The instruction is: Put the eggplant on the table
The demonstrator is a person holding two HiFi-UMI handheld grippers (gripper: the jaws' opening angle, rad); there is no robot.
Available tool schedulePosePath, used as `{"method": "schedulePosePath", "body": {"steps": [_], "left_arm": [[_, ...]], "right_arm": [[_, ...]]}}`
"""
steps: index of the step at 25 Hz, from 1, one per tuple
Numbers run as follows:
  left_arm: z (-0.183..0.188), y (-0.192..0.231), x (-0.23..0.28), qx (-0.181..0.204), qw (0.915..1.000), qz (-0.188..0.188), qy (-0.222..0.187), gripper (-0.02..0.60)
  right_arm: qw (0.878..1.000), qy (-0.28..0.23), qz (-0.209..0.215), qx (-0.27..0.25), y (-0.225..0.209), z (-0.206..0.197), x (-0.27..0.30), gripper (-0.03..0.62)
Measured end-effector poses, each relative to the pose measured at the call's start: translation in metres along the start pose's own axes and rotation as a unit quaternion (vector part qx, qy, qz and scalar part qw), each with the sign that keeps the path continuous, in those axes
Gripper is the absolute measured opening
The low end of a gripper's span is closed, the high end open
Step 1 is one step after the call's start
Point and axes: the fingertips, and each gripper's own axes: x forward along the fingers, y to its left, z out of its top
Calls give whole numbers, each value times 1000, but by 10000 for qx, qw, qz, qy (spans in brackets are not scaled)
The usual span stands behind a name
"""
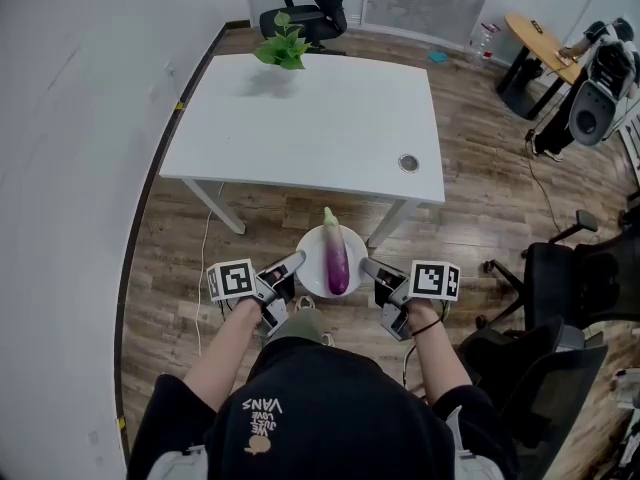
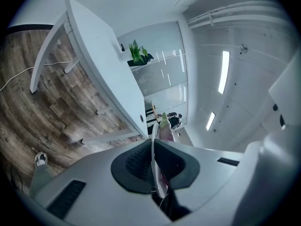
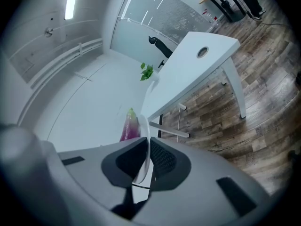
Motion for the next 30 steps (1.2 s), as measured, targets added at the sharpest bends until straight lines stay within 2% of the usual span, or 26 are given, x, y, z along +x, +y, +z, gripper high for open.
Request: {"method": "schedulePosePath", "body": {"steps": [8,21,25,30], "left_arm": [[48,7,40,34,9999,22,111,26],[146,6,99,168,9987,-222,436,26],[168,8,115,267,9980,-251,513,26],[182,14,135,165,9983,-228,506,26]], "right_arm": [[9999,-88,-64,42,-10,54,21,35],[9987,-494,-145,-11,-7,153,62,35],[9983,-574,-138,32,-12,173,72,35],[9987,-483,-164,70,-23,197,80,35]]}}
